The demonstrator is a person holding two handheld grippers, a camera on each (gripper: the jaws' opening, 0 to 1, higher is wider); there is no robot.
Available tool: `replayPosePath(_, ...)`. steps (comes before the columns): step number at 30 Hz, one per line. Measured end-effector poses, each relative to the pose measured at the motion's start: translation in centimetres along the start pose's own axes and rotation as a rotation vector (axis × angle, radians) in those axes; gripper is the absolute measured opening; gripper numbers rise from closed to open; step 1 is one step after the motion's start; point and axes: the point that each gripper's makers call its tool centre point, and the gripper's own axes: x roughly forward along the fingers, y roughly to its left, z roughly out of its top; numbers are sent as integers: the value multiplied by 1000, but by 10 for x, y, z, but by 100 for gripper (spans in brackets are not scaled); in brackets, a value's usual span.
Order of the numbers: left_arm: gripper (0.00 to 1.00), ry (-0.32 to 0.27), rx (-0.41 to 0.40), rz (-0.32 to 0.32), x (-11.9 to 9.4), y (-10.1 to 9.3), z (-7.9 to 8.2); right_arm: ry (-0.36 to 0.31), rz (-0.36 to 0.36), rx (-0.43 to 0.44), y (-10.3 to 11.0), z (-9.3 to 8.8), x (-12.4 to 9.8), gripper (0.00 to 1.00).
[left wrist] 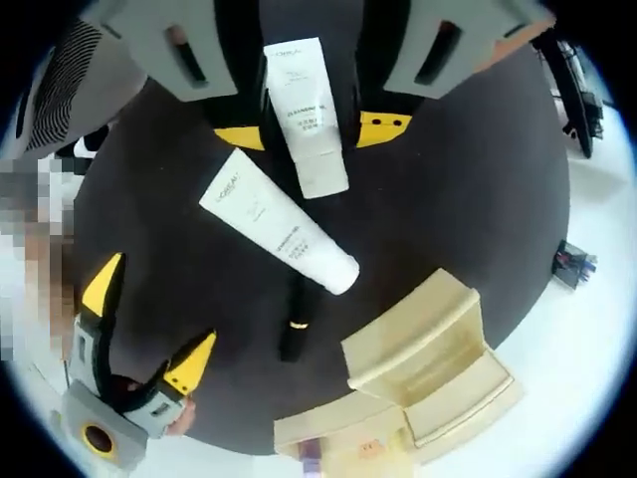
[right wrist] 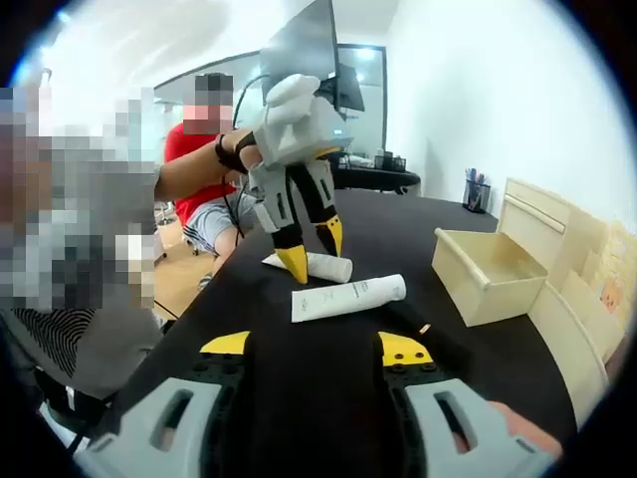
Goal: Open the drawer, pick up the cosmetic bottles from the table one by one, place them into the drawer, release the gripper, close the drawer, and move the gripper away
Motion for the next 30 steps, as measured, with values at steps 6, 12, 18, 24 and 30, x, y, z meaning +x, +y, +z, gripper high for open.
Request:
replayPosePath(6, 21, 0, -84, -50, 6, -8, -5, 9, -2, -1, 1, -2, 1, 43)
replayPosePath(12, 19, 4, -100, -40, 6, -15, -9, 13, -3, -2, 2, -3, 1, 43)
replayPosePath(18, 18, -11, -89, -1, -1, -13, -5, 14, -5, 0, 3, -4, 2, 43)
replayPosePath(24, 18, -111, -88, 81, -18, 5, 7, 14, -9, 1, 0, -4, 0, 43)
replayPosePath(30, 17, -202, -125, 101, -37, 16, 15, 16, -11, 3, -2, -4, 0, 43)
